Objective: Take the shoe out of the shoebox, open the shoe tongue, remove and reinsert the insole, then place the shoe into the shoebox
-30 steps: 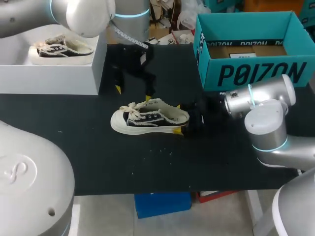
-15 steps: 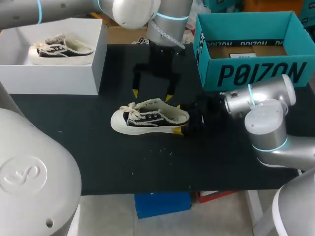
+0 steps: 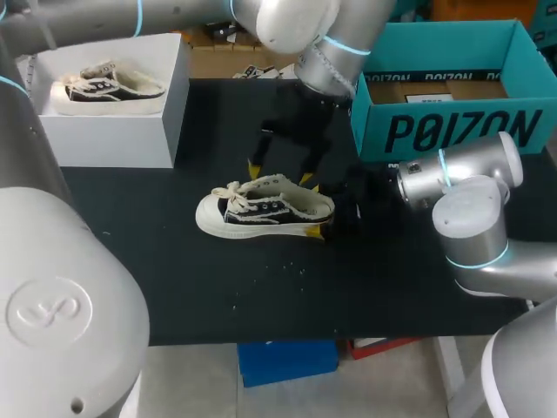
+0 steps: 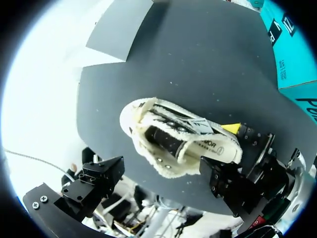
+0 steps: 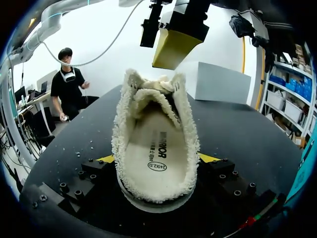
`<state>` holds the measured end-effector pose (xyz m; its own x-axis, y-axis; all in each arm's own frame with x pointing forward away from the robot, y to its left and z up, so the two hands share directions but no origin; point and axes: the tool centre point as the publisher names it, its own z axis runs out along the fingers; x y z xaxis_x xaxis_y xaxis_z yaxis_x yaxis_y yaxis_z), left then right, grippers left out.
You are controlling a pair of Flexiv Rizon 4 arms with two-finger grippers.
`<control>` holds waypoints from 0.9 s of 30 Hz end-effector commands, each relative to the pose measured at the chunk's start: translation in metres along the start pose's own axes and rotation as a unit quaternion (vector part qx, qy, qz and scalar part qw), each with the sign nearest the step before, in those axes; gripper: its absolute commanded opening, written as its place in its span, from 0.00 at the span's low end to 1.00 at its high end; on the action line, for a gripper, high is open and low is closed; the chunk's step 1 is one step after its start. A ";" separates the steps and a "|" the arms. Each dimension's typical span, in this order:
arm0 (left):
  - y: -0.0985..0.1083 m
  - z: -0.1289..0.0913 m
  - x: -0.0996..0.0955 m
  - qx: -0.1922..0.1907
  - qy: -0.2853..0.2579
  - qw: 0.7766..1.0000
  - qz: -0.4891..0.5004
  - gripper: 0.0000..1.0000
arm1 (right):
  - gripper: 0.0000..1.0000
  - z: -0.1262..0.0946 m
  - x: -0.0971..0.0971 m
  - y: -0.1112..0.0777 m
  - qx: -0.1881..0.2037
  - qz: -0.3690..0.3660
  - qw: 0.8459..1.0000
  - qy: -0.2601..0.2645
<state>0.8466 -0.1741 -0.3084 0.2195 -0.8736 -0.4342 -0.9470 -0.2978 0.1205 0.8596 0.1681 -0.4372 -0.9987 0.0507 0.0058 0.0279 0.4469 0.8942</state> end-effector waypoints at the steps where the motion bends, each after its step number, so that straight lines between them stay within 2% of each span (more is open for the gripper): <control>1: -0.002 -0.003 0.004 -0.001 -0.036 0.999 0.001 1.00 | 0.00 0.005 -0.001 -0.002 0.002 0.001 1.000 0.000; 11: -0.002 -0.003 0.004 -0.001 -0.036 0.999 0.001 1.00 | 0.00 0.005 -0.001 -0.002 0.002 0.001 1.000 0.000; 13: 0.007 -0.005 0.008 0.056 -0.027 0.998 -0.018 1.00 | 0.00 0.005 -0.001 -0.002 0.002 0.001 1.000 0.000; 17: 0.019 0.005 0.012 0.133 -0.025 0.991 -0.024 1.00 | 0.00 0.005 -0.001 -0.002 0.002 0.001 1.000 0.000; 23: 0.023 0.016 0.012 0.194 -0.017 0.981 -0.009 1.00 | 0.00 0.005 -0.001 -0.002 0.002 0.001 1.000 0.000; 27: 0.022 0.019 0.010 0.214 -0.012 0.977 0.006 1.00 | 0.00 0.005 -0.001 -0.002 0.002 0.001 1.000 0.000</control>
<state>0.8339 -0.1887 -0.3270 0.1954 -0.8516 -0.4865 -0.9769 -0.1252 -0.1733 0.8597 0.1681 -0.4372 -0.9987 0.0508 0.0059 0.0280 0.4470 0.8941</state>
